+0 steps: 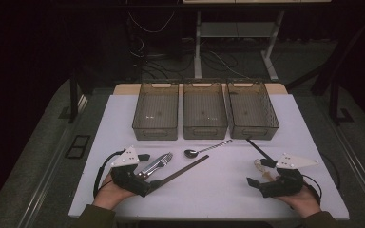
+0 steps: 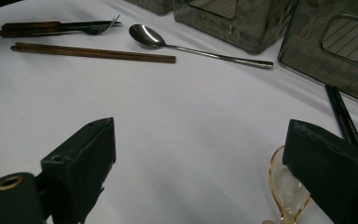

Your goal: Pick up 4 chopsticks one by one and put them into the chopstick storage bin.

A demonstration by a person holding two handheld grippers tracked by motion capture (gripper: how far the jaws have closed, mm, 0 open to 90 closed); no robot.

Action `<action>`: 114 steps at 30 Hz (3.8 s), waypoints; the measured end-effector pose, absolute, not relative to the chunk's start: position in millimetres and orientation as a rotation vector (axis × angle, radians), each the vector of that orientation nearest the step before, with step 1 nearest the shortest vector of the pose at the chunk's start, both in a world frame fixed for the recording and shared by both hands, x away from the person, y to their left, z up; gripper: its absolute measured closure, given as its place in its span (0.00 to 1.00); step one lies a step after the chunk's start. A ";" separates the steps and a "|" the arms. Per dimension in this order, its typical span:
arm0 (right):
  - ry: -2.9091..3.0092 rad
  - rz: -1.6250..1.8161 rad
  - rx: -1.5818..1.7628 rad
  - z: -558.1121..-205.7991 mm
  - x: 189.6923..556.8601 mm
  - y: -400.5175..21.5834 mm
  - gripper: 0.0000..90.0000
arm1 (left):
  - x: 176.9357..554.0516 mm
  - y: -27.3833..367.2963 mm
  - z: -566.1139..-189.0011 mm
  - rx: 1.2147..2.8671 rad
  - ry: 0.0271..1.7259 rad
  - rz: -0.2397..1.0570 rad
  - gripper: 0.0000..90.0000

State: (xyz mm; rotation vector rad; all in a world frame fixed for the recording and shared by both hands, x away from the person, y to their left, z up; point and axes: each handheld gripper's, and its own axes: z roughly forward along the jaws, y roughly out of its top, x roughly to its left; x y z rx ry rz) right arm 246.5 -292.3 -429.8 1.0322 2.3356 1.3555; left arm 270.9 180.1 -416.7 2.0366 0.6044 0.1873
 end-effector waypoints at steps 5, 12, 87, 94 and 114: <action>2.337 1.360 1.035 -430.3 246.7 -292.7 0.11 | 272.1 179.2 -417.5 2.042 0.617 0.185 0.00; 2.339 1.371 1.032 -431.5 246.9 -293.6 0.11 | 274.0 177.3 -417.1 2.039 0.622 0.184 0.00; 2.360 1.391 1.044 -431.6 253.1 -294.9 0.11 | 295.9 124.4 -422.8 2.116 0.610 0.109 0.52; 2.362 1.386 1.043 -431.7 253.1 -294.7 0.11 | 299.0 125.7 -427.7 2.170 0.647 0.092 0.64; 2.360 1.384 1.047 -432.2 252.8 -294.6 0.11 | 301.3 123.7 -435.2 2.261 0.686 0.073 0.89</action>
